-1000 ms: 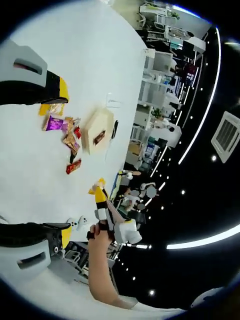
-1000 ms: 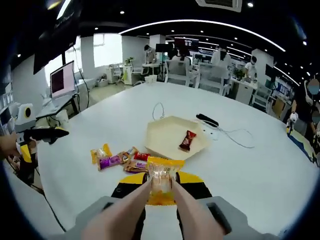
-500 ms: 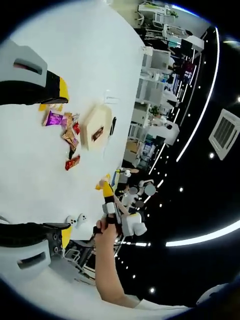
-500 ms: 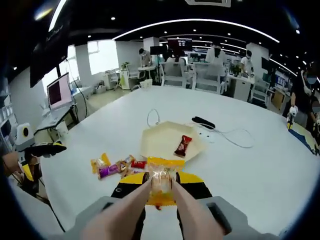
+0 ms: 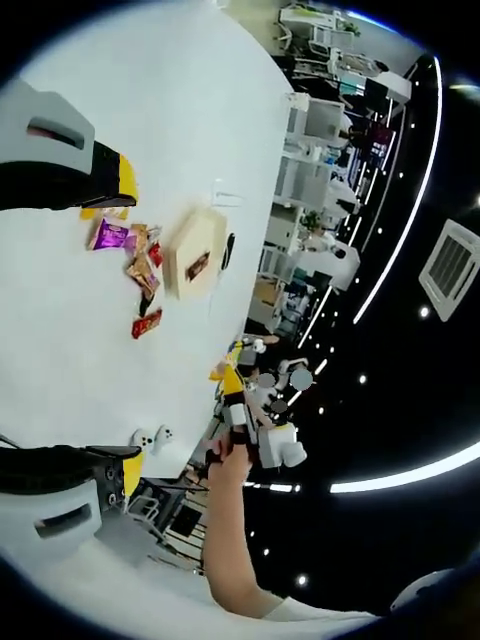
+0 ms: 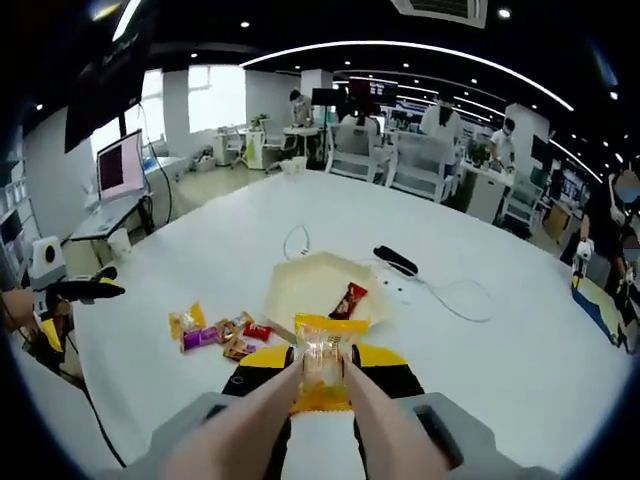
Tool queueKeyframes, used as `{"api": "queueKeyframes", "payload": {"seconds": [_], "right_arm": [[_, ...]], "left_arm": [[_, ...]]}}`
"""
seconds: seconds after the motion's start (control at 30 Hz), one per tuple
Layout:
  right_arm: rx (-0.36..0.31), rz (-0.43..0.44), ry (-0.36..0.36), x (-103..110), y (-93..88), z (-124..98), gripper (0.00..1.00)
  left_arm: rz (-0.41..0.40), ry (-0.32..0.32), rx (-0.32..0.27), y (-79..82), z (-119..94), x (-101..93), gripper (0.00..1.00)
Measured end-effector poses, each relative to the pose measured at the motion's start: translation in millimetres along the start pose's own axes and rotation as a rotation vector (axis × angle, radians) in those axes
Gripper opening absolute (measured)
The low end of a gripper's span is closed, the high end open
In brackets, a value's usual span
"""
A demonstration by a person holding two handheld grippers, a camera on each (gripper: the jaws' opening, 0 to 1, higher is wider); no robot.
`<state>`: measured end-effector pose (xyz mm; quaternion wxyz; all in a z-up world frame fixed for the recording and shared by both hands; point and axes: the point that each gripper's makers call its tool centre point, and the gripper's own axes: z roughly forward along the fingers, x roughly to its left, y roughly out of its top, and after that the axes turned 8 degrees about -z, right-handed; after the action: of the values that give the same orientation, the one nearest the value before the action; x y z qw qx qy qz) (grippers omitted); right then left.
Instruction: Place the target food into the container with the food tongs after gripping and lifting it, then release it inside without dropping or visibly crushing the food.
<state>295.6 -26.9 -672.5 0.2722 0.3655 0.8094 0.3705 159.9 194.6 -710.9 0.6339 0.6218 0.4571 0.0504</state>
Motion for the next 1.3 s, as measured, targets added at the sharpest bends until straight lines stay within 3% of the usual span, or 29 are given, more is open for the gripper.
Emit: {"api": "queueKeyframes", "payload": {"seconds": [0.6,1.0,1.3], "right_arm": [[-0.039,-0.050,0.050,2,31.1,14,0.22],[-0.052,-0.030,0.051,-11,33.6,22,0.22],[-0.056,0.005,0.027,-34,36.3,36,0.23]], "left_arm": [[0.041,-0.021,0.013,20.1,13,-4.1,0.99],[0.036,-0.004,0.014,14.8,9,-9.2,0.99],[0.021,0.003,0.019,8.3,11,-15.2,0.99]]}}
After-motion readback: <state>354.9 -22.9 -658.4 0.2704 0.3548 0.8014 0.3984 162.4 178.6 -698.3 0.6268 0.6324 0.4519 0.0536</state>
